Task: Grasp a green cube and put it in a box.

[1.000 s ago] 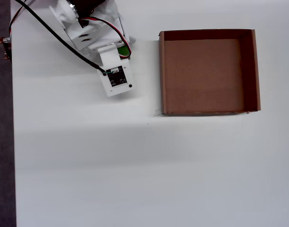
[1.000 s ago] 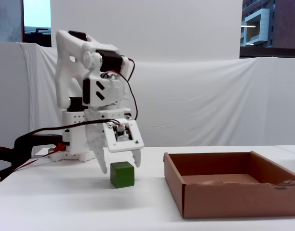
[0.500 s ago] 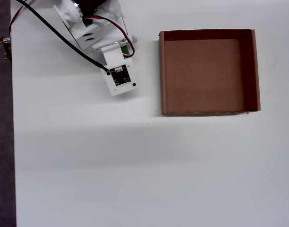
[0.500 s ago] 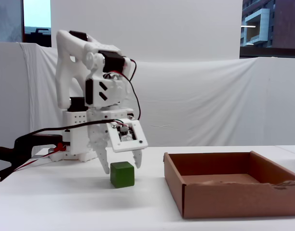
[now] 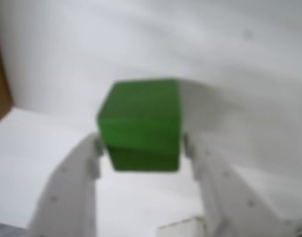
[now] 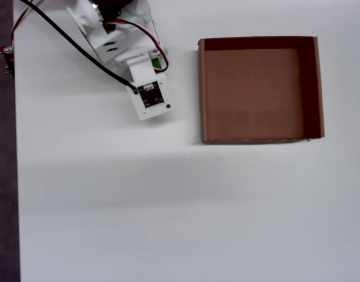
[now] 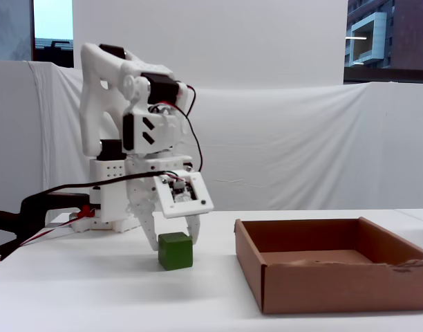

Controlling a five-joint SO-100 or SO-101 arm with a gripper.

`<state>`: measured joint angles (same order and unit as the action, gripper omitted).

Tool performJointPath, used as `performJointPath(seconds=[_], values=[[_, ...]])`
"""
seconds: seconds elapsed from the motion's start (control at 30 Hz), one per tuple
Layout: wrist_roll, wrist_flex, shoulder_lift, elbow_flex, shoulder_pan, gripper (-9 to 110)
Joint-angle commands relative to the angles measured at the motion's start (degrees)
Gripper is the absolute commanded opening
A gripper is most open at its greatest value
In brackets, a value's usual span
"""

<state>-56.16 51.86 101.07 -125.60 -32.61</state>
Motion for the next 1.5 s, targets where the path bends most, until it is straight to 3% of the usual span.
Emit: performJointPath(seconds=[0.0, 0.6, 1.47], values=[[-0.26, -0.53, 0.79, 3.78, -0.62, 20], [-0.26, -0.26, 1.32, 3.6, -0.62, 16], [1.85, 19.6, 1.58, 29.0, -5.27, 16]])
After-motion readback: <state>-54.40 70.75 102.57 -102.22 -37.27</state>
